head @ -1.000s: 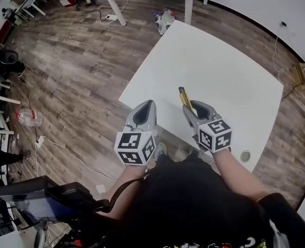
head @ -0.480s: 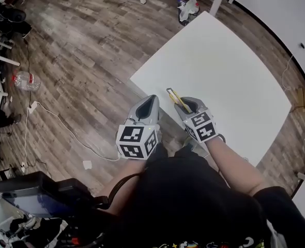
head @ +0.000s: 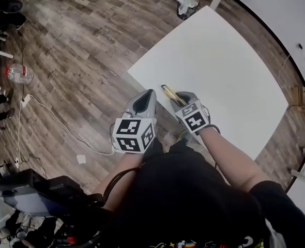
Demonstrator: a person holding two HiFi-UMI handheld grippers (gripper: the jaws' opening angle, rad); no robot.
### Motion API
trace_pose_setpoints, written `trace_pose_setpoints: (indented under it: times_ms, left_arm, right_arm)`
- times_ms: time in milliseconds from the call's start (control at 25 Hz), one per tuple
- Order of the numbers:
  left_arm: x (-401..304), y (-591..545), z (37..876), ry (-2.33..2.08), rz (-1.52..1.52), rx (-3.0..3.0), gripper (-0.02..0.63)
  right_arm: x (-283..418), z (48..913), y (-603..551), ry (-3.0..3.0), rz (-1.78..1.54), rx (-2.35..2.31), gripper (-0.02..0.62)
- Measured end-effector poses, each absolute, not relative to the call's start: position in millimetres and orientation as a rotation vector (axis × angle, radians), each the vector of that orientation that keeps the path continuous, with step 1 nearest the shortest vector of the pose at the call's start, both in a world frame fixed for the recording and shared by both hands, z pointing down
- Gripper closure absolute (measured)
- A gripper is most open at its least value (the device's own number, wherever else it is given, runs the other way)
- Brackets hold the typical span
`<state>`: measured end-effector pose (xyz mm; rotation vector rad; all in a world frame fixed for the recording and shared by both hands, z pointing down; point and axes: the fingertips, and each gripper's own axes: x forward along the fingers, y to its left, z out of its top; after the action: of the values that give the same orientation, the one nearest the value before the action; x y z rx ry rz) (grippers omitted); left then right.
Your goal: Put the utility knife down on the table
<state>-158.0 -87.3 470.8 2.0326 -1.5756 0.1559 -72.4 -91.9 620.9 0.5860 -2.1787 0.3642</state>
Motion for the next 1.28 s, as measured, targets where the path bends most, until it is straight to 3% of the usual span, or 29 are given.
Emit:
trace_pose_setpoints:
  times_ms: [640,800,1120,1280]
  left_arm:
    - [-153.1,-90.3,478.3,-1.531,0.178,2.031,0.606]
    - [-150.7,-92.5,474.4,-1.525,0.190,2.046,0.605]
    - [-132.6,-97.3,459.1,-1.518,0.222,2.100,0.605]
    - [-122.1,-97.7,449.5,-1.519,0.236,2.132,0.605]
  right_arm:
    - [-71.6,631.6,-93.7,-2.145,0.376,0.557,0.451]
    - [-71.5,617.6,-94.2,-2.207,0.423,0.585,0.407]
    - [-30.6,527.2,-110.0,-2.401,0.504,0.926,0.569]
    - [3.6,481.6,-108.8,-2.479,0.552,1.089,0.572]
